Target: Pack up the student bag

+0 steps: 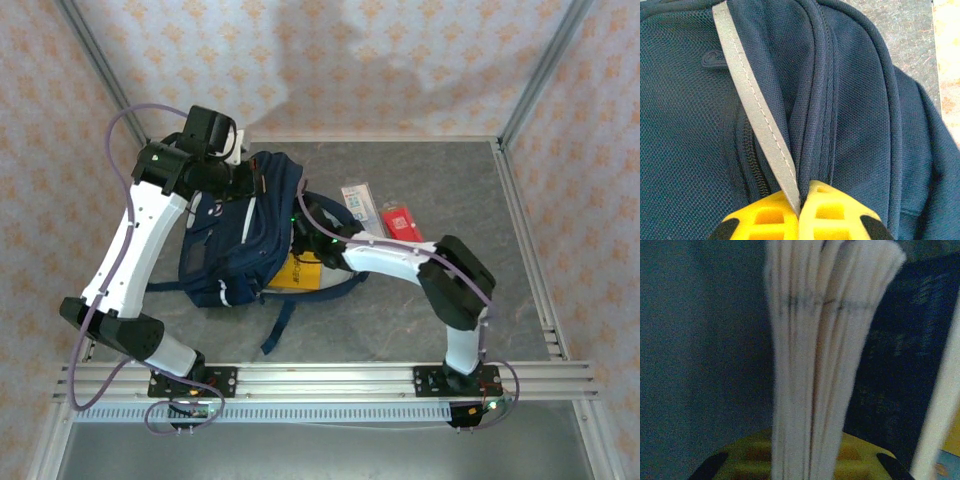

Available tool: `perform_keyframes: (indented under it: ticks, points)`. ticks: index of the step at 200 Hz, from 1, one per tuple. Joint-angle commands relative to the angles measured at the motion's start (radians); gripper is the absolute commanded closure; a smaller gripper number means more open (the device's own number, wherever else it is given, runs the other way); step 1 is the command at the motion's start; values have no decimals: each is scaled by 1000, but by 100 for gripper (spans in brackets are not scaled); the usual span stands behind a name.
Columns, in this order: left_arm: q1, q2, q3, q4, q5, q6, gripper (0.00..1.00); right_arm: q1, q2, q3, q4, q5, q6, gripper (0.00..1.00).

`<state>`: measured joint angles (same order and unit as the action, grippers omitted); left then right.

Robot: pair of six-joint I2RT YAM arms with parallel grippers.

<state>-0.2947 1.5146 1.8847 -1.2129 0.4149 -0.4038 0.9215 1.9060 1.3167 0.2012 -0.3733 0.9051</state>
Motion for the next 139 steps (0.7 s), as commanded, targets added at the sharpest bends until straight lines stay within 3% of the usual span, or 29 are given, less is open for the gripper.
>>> perform_keyframes:
  ticks: [1, 15, 32, 61, 100, 139]
  points:
    - [13, -22, 93, 204, 68, -23, 100, 33, 73, 96, -28, 17, -48, 84]
    - [20, -24, 90, 199, 59, -21, 100, 29, 87, 103, -41, 2, -50, 76]
    - [29, -33, 77, 190, 45, -18, 100, 10, 47, 55, -17, -14, -47, 50]
    - [43, -48, 59, 170, 15, -14, 100, -4, -45, 5, -20, -63, -106, 31]
    - [49, -59, 54, 139, -34, -9, 100, -9, -166, -115, 9, -90, -120, 20]
    - [50, -57, 47, 109, -106, -12, 100, -46, -296, -242, 9, -56, -106, 22]
